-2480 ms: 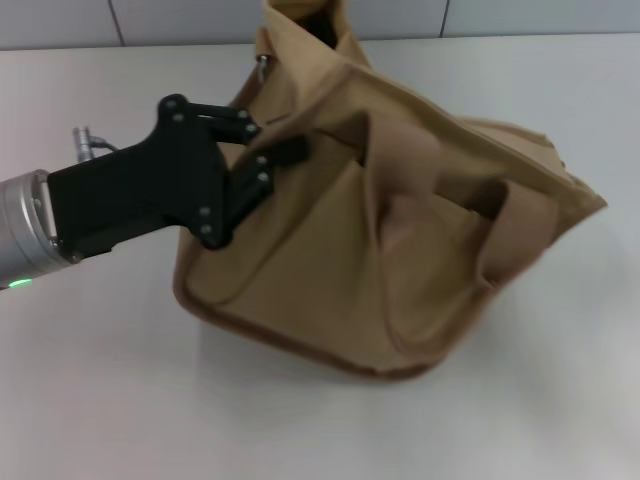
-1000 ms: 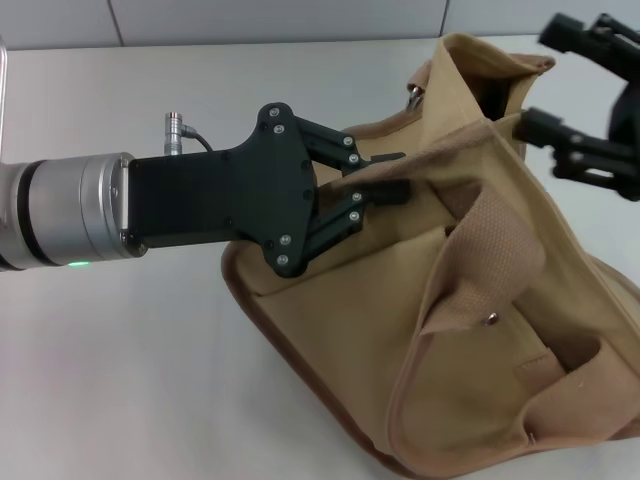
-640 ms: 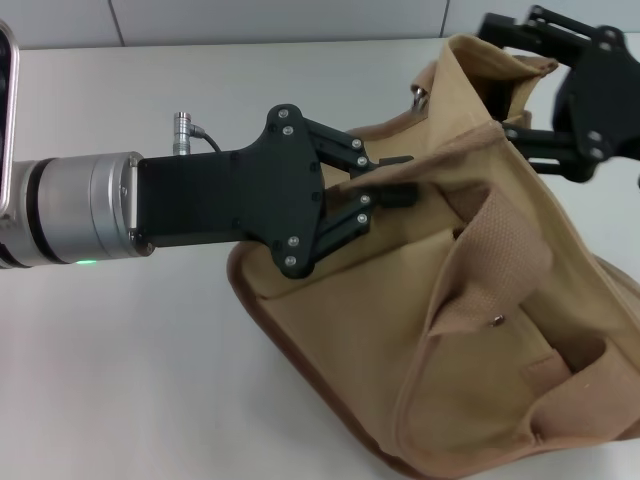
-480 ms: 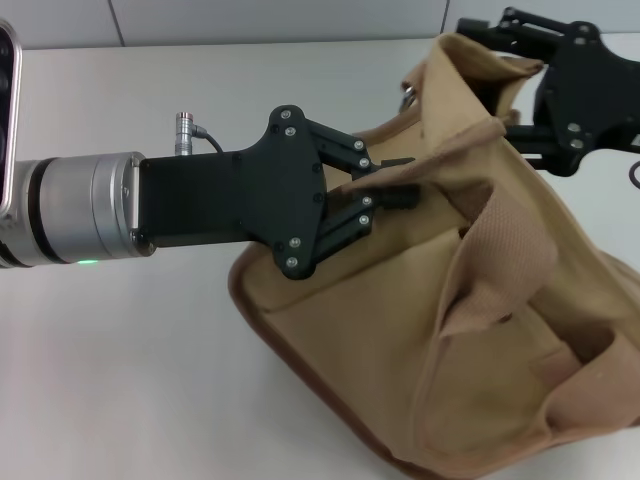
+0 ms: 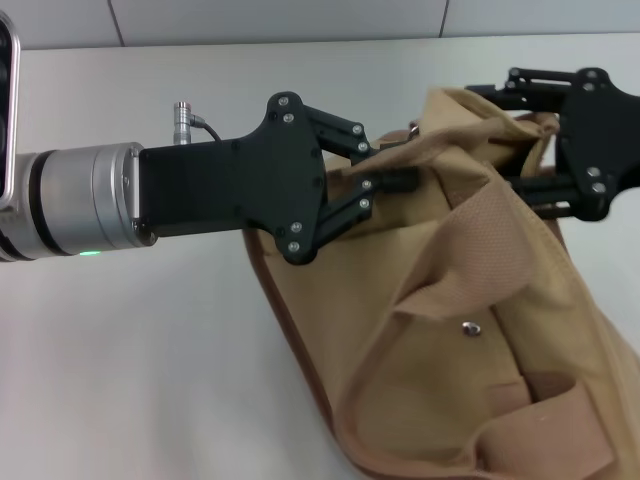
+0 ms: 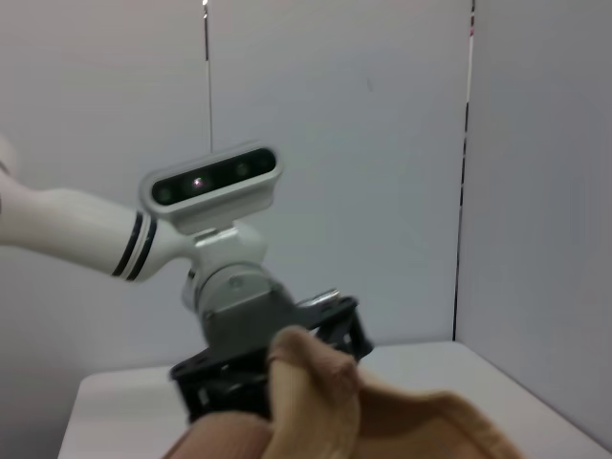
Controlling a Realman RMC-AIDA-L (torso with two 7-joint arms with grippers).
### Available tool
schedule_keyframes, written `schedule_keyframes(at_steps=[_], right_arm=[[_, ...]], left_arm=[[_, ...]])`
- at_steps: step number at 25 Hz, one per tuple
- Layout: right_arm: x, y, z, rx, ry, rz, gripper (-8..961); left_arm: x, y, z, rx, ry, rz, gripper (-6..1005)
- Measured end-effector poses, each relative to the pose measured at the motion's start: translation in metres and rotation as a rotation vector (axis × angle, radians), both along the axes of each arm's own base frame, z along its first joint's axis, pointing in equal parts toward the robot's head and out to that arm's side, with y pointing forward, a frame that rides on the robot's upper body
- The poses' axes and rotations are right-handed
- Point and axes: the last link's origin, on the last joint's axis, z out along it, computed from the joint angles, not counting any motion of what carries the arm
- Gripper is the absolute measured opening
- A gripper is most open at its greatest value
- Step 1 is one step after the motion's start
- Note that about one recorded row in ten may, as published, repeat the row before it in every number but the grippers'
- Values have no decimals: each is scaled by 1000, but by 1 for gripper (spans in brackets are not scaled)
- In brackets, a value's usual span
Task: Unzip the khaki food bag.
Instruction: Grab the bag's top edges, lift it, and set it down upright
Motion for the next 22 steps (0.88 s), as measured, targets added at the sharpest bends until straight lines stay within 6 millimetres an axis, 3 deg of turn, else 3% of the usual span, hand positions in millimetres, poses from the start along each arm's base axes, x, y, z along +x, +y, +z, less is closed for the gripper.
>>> schedule_keyframes(at_steps=[4, 15, 22], right_arm=[[3, -16, 6, -46, -30, 25, 834], [14, -28, 11, -88, -147, -39, 820], [26, -32, 48, 8, 30, -180, 811]], left_arm=[[0, 3, 1, 15, -14, 19, 76], [-2, 4, 7, 33, -51, 51, 76], [-3, 6, 7, 45, -58, 71, 76]])
